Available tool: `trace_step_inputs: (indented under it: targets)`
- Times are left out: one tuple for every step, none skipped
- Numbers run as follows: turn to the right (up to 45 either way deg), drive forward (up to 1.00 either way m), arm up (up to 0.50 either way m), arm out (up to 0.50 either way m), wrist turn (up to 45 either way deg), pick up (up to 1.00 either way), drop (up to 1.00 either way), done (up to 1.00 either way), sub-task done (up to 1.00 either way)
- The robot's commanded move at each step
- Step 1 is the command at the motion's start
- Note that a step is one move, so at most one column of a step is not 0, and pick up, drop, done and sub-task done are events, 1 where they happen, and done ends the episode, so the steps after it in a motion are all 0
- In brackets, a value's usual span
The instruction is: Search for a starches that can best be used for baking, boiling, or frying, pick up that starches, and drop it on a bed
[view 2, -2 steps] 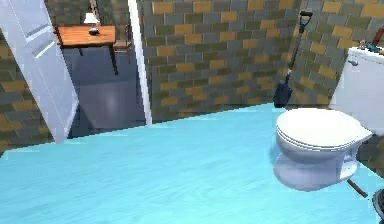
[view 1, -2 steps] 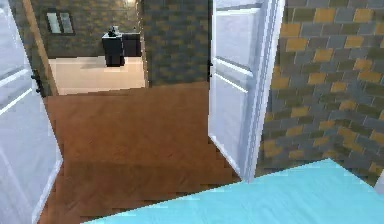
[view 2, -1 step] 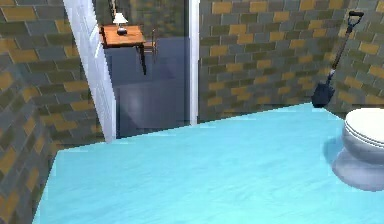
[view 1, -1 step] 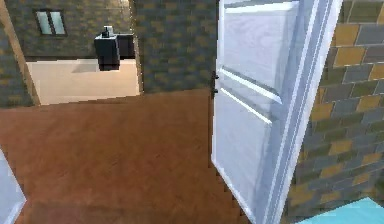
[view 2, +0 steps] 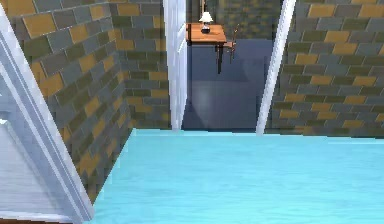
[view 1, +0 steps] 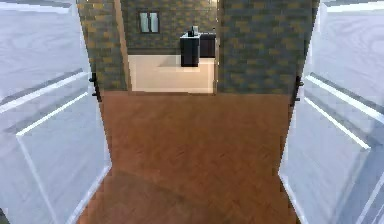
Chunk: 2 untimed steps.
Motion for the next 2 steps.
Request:
trace_step_inputs:
  targets:
    - [0.0,1.0,0.0,0.0,0.0,0.0,0.0,0.0,0.0]
    - [0.0,1.0,0.0,0.0,0.0,0.0,0.0,0.0,0.0]
